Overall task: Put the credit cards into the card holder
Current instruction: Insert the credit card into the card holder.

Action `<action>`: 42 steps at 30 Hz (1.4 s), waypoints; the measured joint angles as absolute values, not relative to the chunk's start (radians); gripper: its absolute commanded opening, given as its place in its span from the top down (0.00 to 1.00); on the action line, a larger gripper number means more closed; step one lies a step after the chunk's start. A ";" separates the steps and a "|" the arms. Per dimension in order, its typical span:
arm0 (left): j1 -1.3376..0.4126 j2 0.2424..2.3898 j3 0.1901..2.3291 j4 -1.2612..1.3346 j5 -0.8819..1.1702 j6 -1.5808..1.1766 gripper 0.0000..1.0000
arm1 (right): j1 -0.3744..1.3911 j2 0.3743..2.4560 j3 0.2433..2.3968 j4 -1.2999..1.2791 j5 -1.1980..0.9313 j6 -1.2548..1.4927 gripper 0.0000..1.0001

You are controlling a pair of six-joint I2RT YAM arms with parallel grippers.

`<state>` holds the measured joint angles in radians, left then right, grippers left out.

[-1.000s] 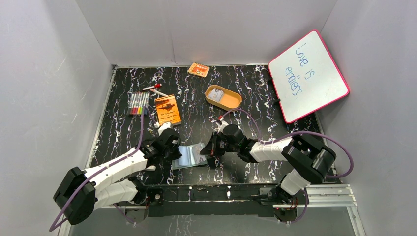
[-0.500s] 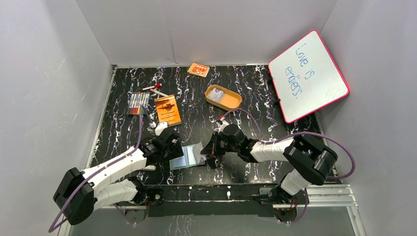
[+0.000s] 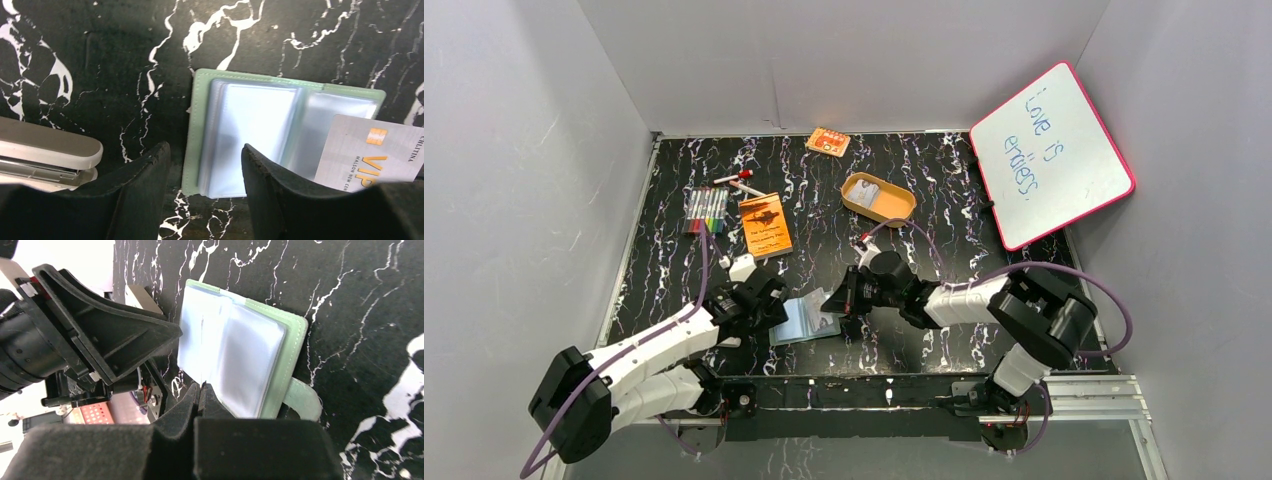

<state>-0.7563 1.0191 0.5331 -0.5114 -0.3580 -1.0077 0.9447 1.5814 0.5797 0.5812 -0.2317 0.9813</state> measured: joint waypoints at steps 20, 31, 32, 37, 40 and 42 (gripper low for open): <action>-0.756 0.997 0.466 -0.480 -0.366 -1.090 0.64 | 0.978 1.765 0.605 0.743 -0.239 1.110 1.00; -0.756 0.984 0.451 -0.459 -0.359 -1.105 0.64 | 0.984 1.794 0.614 0.785 -0.246 1.131 1.00; -0.756 0.984 0.451 -0.458 -0.358 -1.105 0.64 | 0.984 1.798 0.614 0.789 -0.247 1.134 1.00; -0.756 0.981 0.449 -0.456 -0.358 -1.105 0.64 | 0.985 1.808 0.614 0.798 -0.241 1.149 1.00; -0.756 0.978 0.446 -0.455 -0.358 -1.108 0.65 | 0.987 1.809 0.614 0.811 -0.237 1.152 1.00; -0.756 0.978 0.446 -0.455 -0.358 -1.109 0.65 | 0.989 1.810 0.614 0.814 -0.230 1.153 1.00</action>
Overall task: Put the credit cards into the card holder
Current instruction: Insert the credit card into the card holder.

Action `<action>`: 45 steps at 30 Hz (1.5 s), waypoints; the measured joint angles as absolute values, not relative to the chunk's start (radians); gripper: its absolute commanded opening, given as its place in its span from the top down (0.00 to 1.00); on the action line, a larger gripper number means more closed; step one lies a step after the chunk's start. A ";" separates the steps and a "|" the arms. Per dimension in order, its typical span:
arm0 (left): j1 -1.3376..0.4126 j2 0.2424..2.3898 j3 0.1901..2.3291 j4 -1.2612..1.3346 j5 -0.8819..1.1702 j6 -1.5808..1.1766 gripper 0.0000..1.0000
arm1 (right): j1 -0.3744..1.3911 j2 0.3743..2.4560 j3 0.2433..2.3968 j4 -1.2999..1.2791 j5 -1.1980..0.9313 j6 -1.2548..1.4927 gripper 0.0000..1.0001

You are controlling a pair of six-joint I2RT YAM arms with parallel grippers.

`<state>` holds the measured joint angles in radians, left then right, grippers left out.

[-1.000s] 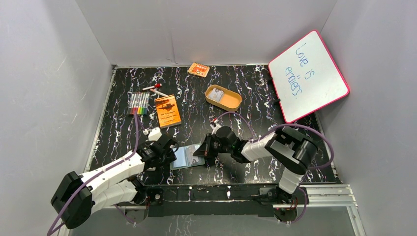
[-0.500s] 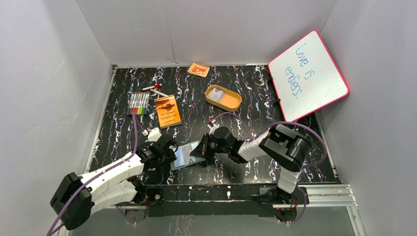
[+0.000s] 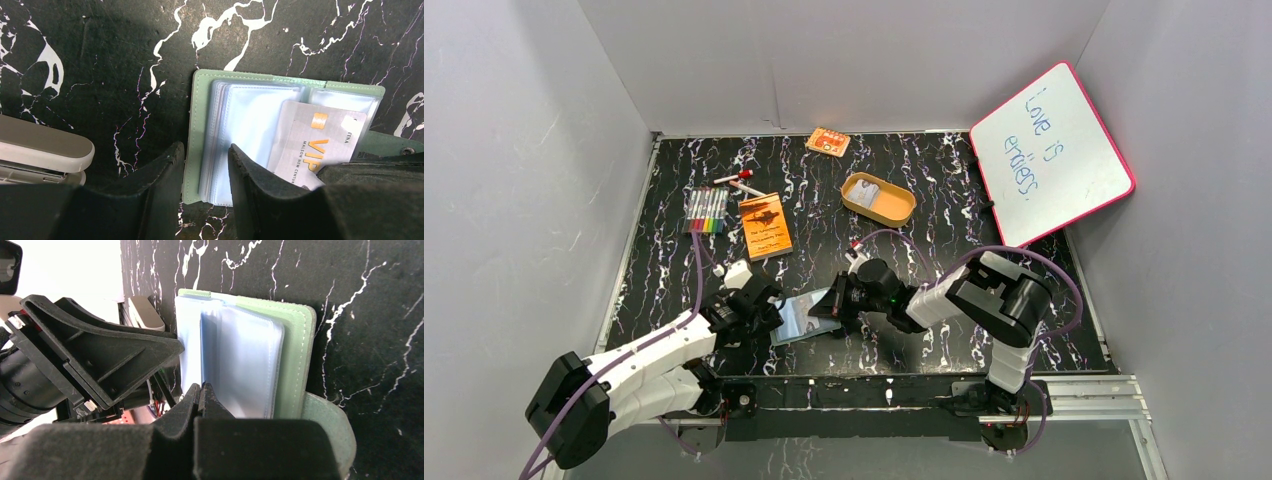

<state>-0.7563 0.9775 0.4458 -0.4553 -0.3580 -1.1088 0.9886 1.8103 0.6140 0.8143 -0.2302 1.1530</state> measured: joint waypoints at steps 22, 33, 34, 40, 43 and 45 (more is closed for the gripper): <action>-0.756 0.966 0.434 -0.447 -0.355 -1.126 0.65 | 0.991 1.855 0.613 0.864 -0.206 1.190 1.00; -0.756 0.955 0.424 -0.440 -0.348 -1.136 0.65 | 1.017 1.896 0.641 0.889 -0.220 1.208 1.00; -0.756 0.952 0.422 -0.440 -0.348 -1.138 0.65 | 1.017 1.901 0.645 0.892 -0.223 1.208 1.00; -0.756 0.931 0.416 -0.451 -0.348 -1.144 0.59 | 1.023 1.907 0.649 0.898 -0.228 1.219 0.81; -0.756 0.916 0.416 -0.479 -0.348 -1.146 0.51 | 1.029 1.907 0.649 0.891 -0.230 1.221 0.65; -0.756 0.902 0.416 -0.500 -0.348 -1.147 0.46 | 1.034 1.907 0.649 0.881 -0.234 1.221 0.60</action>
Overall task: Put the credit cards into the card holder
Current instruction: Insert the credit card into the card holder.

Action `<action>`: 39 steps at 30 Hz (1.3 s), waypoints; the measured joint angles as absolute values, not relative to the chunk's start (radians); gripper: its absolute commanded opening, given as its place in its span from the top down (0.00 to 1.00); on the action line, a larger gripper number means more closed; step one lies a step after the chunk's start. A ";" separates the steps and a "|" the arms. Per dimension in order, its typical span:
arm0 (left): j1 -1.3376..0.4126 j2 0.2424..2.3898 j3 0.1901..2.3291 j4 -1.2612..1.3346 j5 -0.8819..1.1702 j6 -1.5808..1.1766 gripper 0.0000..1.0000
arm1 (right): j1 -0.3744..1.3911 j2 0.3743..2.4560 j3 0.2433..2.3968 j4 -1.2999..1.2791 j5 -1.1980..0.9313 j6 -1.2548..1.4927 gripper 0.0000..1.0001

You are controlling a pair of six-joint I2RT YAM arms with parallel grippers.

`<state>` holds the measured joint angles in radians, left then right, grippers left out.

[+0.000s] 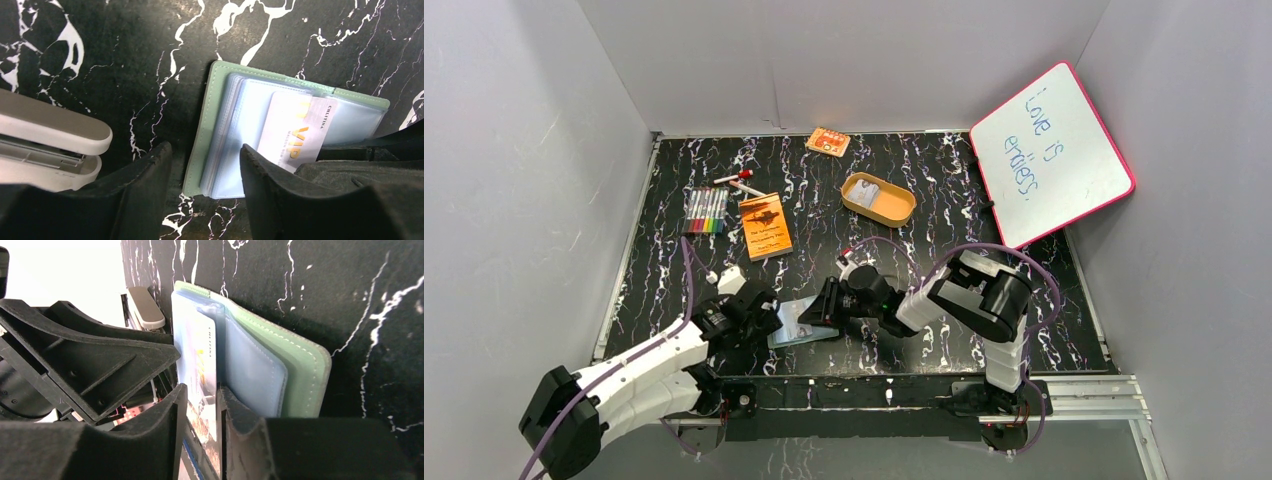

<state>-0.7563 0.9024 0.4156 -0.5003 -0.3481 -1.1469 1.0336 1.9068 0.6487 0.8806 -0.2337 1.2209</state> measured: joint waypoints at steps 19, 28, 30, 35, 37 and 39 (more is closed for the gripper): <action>-0.756 0.836 0.384 -0.520 -0.319 -1.201 0.52 | 1.050 1.893 0.694 0.800 -0.253 1.149 0.57; -0.756 0.802 0.373 -0.532 -0.315 -1.213 0.53 | 1.066 1.903 0.742 0.758 -0.281 1.123 0.55; -0.756 0.781 0.373 -0.550 -0.326 -1.216 0.49 | 1.068 1.903 0.743 0.751 -0.279 1.118 0.55; -0.756 0.730 0.395 -0.614 -0.378 -1.234 0.45 | 1.068 1.900 0.747 0.722 -0.275 1.100 0.54; -0.756 0.731 0.403 -0.623 -0.389 -1.242 0.41 | 1.068 1.898 0.749 0.712 -0.272 1.096 0.54; -0.756 0.740 0.405 -0.628 -0.395 -1.251 0.41 | 1.069 1.897 0.750 0.707 -0.268 1.095 0.53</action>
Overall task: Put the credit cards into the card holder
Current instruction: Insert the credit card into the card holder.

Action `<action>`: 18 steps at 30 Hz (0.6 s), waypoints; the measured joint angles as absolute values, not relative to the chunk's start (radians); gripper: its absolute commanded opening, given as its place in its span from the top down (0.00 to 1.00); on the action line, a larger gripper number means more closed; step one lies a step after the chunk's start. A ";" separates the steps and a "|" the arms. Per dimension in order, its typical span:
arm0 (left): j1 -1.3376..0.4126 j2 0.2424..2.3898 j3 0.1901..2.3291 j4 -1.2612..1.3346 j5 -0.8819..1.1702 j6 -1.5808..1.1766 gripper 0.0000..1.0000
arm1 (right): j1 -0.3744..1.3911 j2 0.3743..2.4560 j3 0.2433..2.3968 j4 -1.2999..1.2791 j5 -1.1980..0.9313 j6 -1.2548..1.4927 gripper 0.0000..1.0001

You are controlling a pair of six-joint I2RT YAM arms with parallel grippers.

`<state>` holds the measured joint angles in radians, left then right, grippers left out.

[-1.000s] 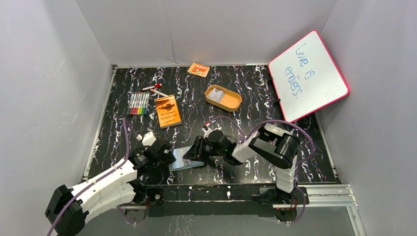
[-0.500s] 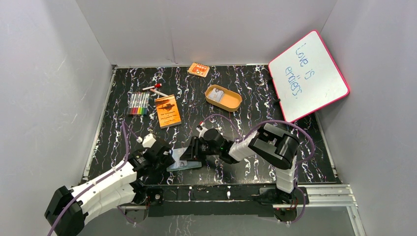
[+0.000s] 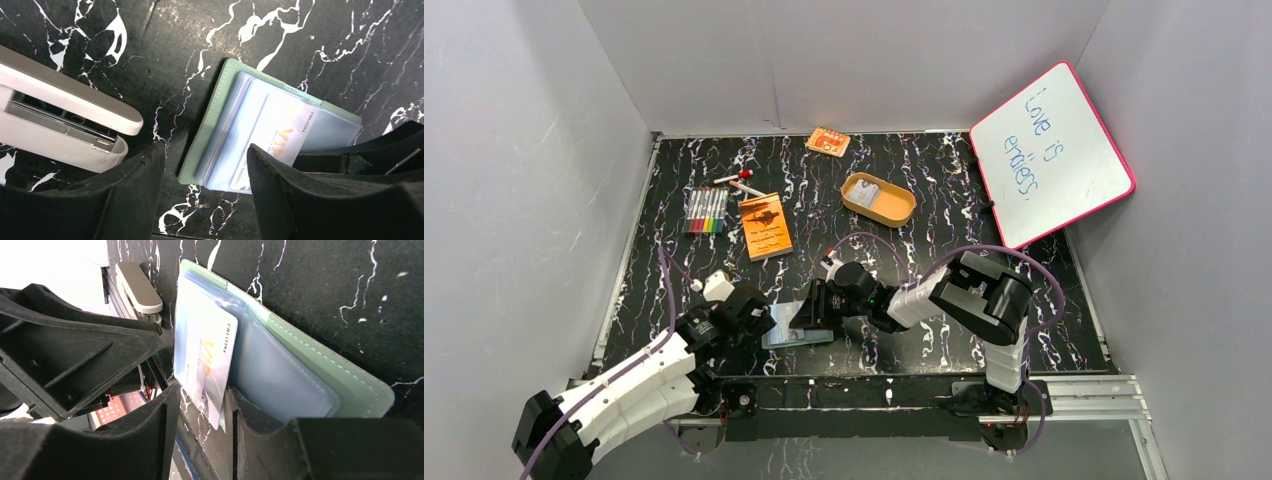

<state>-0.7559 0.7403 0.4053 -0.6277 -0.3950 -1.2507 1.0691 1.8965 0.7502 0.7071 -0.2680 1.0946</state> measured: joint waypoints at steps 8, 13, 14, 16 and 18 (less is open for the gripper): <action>-0.738 0.759 0.390 -0.572 -0.368 -1.256 0.38 | 1.069 1.883 0.750 0.696 -0.264 1.084 0.50; -0.703 0.688 0.309 -0.464 -0.305 -1.262 0.39 | 1.069 1.865 0.732 0.696 -0.263 1.073 0.49; -0.701 0.667 0.294 -0.443 -0.294 -1.265 0.40 | 1.069 1.862 0.730 0.696 -0.263 1.070 0.49; -0.698 0.632 0.267 -0.417 -0.280 -1.276 0.40 | 1.069 1.858 0.726 0.696 -0.263 1.067 0.49; -0.696 0.605 0.250 -0.399 -0.269 -1.286 0.41 | 1.069 1.857 0.725 0.694 -0.262 1.065 0.49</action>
